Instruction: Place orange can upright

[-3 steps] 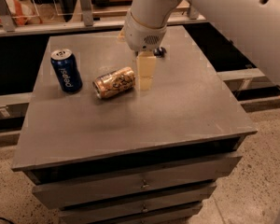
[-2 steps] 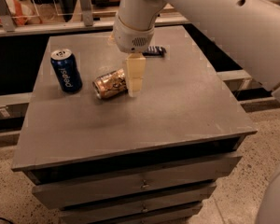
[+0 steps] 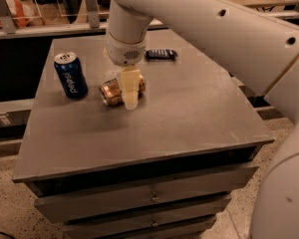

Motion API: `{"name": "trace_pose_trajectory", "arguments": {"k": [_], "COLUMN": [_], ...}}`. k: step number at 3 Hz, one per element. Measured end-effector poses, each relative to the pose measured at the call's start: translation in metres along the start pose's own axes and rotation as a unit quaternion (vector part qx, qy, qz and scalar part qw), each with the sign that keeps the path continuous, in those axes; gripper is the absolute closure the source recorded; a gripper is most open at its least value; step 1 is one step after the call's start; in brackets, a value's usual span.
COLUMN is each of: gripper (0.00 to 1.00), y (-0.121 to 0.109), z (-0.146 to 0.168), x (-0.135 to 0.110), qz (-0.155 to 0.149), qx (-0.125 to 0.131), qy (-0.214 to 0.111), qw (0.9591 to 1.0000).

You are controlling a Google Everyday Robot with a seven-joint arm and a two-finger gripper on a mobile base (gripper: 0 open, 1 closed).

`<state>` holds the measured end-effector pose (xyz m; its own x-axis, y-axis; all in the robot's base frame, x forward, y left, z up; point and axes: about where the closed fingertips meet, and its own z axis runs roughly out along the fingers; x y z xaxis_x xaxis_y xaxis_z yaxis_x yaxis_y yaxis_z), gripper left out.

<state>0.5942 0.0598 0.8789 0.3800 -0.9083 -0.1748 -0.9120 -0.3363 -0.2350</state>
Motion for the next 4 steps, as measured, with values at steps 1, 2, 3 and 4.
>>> {"name": "trace_pose_trajectory", "arguments": {"k": [1, 2, 3, 4], "gripper": [0.0, 0.0, 0.14, 0.38], "y": [-0.002, -0.001, 0.006, 0.015], "z": [0.018, 0.029, 0.034, 0.036], "x": [-0.001, -0.001, -0.004, -0.008], "qz": [-0.005, -0.008, -0.014, -0.021], "qx": [-0.008, -0.017, -0.025, -0.034], "qy": [0.016, 0.028, 0.035, 0.037], "qw": [0.9998, 0.9994, 0.999, 0.9985]}}
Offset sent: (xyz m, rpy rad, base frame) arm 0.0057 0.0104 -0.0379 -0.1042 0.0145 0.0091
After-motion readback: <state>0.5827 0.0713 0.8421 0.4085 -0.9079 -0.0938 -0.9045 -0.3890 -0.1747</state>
